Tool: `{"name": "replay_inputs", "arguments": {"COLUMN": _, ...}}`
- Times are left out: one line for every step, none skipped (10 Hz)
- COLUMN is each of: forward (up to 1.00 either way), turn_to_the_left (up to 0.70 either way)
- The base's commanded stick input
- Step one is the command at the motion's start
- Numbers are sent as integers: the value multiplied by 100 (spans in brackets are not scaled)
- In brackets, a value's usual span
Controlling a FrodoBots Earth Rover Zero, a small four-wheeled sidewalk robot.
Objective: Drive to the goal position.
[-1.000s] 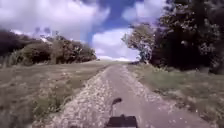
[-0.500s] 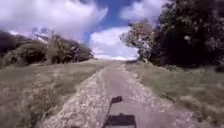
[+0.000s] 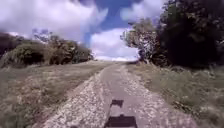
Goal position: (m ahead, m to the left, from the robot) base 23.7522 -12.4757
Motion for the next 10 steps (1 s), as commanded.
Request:
{"name": "replay_inputs", "arguments": {"forward": 100, "turn_to_the_left": 1}}
{"name": "replay_inputs", "arguments": {"forward": 100, "turn_to_the_left": 1}}
{"name": "replay_inputs", "arguments": {"forward": 100, "turn_to_the_left": 1}}
{"name": "replay_inputs", "arguments": {"forward": 100, "turn_to_the_left": 1}}
{"name": "replay_inputs", "arguments": {"forward": 100, "turn_to_the_left": 1}}
{"name": "replay_inputs", "arguments": {"forward": 100, "turn_to_the_left": 1}}
{"name": "replay_inputs", "arguments": {"forward": 100, "turn_to_the_left": 1}}
{"name": "replay_inputs", "arguments": {"forward": 100, "turn_to_the_left": 1}}
{"name": "replay_inputs", "arguments": {"forward": 100, "turn_to_the_left": 1}}
{"name": "replay_inputs", "arguments": {"forward": 100, "turn_to_the_left": 1}}
